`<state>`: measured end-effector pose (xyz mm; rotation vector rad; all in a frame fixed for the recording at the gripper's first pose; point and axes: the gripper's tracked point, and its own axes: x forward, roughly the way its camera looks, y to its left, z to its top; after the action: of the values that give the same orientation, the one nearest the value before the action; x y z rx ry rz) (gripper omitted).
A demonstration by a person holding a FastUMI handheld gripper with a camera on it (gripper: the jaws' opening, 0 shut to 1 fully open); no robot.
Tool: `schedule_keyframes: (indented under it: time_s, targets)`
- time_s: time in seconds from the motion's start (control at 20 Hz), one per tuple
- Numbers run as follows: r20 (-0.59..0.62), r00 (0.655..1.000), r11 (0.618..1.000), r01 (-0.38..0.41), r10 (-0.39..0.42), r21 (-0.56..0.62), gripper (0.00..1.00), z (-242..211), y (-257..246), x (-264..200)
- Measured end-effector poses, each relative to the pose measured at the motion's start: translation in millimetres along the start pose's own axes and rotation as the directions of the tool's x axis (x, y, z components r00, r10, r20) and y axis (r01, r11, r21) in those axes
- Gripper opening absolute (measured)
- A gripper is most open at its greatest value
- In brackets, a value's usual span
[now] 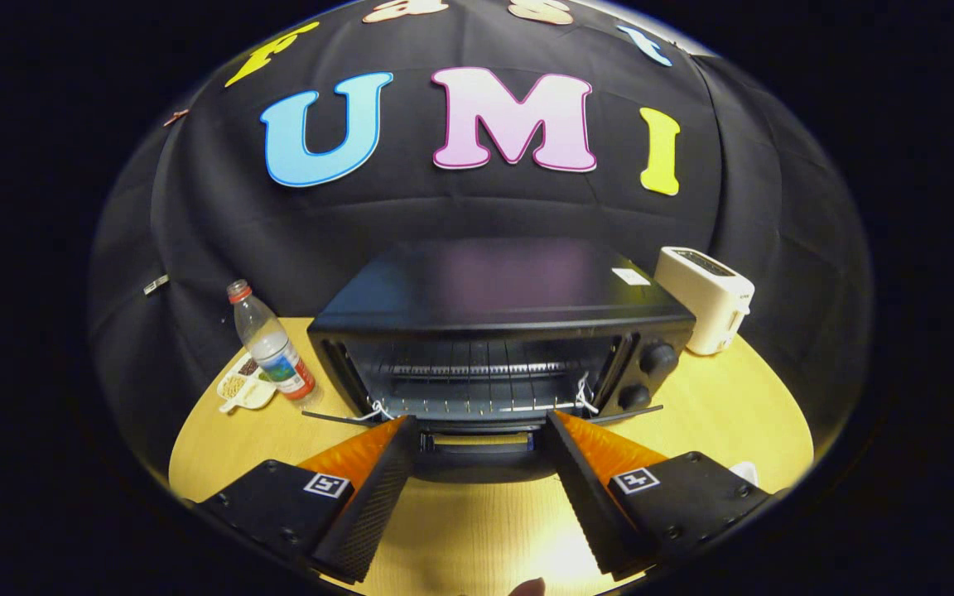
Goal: Open the toaster oven, put the food inside, and close the toaster oven door.
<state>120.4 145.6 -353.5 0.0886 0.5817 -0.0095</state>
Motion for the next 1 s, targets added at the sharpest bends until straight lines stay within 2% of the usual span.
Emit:
schedule_keyframes:
  time_s: [0.35, 0.55, 0.8, 1.0]
  targets:
    - [-0.124, 0.992, 1.000, 0.007, -0.009, -0.014, 0.99, -61.0, -5.1, -12.3]
    - [-0.255, 0.967, 0.999, 0.000, -0.010, -0.039, 0.99, -101.5, -12.7, -16.2]
    - [-0.248, 0.967, 0.999, -0.042, 0.049, 0.031, 0.99, -91.5, -18.9, -43.1]
    - [-0.254, 0.965, 0.995, -0.042, 0.063, 0.089, 0.99, -72.5, -42.9, -62.4]
